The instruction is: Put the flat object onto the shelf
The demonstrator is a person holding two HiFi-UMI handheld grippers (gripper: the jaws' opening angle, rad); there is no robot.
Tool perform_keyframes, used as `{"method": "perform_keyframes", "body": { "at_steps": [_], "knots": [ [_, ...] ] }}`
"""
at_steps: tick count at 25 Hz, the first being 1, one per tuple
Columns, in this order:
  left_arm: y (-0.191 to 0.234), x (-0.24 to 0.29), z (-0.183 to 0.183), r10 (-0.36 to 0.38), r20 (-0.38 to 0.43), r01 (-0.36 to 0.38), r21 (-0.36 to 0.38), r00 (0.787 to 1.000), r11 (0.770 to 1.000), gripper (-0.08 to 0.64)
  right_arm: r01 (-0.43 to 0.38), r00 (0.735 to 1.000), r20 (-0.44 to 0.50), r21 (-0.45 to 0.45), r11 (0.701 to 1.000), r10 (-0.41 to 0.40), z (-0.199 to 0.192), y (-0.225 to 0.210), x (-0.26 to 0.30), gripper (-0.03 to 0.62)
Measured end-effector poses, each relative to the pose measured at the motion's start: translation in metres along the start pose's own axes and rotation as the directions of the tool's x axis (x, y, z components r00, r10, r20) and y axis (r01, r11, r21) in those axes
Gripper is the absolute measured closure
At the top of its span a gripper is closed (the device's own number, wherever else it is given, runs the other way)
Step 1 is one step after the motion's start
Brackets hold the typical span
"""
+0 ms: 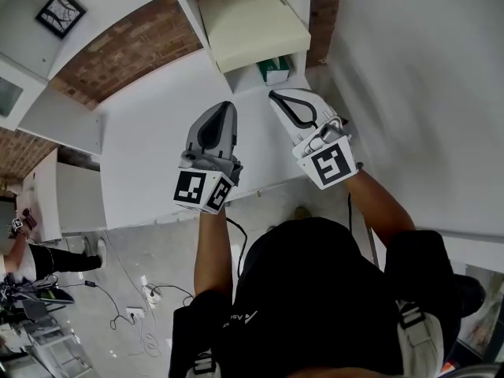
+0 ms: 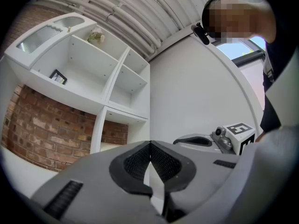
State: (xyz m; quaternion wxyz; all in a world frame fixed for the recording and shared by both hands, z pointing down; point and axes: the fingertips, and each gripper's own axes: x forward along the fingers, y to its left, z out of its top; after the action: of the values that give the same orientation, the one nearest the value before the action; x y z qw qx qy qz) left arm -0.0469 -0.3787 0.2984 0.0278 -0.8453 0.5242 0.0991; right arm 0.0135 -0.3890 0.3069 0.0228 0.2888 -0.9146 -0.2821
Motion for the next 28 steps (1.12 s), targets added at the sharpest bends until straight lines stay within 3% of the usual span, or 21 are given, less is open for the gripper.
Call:
{"method": "perform_keyframes", "body": {
  "at_steps": [4, 7, 9, 13, 28],
  "knots": [
    [-0.009, -0.007, 0.001, -0.007, 0.007, 0.007, -0.001, 1.000, 1.000, 0.561, -0.003, 0.999, 0.032, 0.143, 0.990, -0.002, 0.005, 0.011, -0.007, 0.591],
    [-0.017, -0.013, -0.001, -0.014, 0.003, 0.014, 0.009, 1.000, 1.000, 0.561, -0.045, 0.998, 0.062, 0.315, 0.948, 0.027, 0.005, 0.020, -0.013, 0.591],
    [-0.020, -0.017, -0.001, -0.015, 0.002, 0.015, 0.008, 1.000, 1.000, 0.561, -0.066, 0.996, 0.078, 0.373, 0.926, 0.040, 0.001, 0.022, -0.018, 0.591],
    [-0.022, -0.024, -0.006, -0.009, 0.001, 0.009, -0.008, 1.000, 1.000, 0.561, -0.068, 0.995, 0.089, 0.413, 0.908, 0.034, -0.005, 0.023, -0.026, 0.592],
    [-0.026, -0.028, -0.004, -0.006, -0.008, 0.006, 0.008, 1.000, 1.000, 0.561, -0.098, 0.994, 0.090, 0.426, 0.899, 0.066, -0.007, 0.032, -0.034, 0.592]
  ]
}}
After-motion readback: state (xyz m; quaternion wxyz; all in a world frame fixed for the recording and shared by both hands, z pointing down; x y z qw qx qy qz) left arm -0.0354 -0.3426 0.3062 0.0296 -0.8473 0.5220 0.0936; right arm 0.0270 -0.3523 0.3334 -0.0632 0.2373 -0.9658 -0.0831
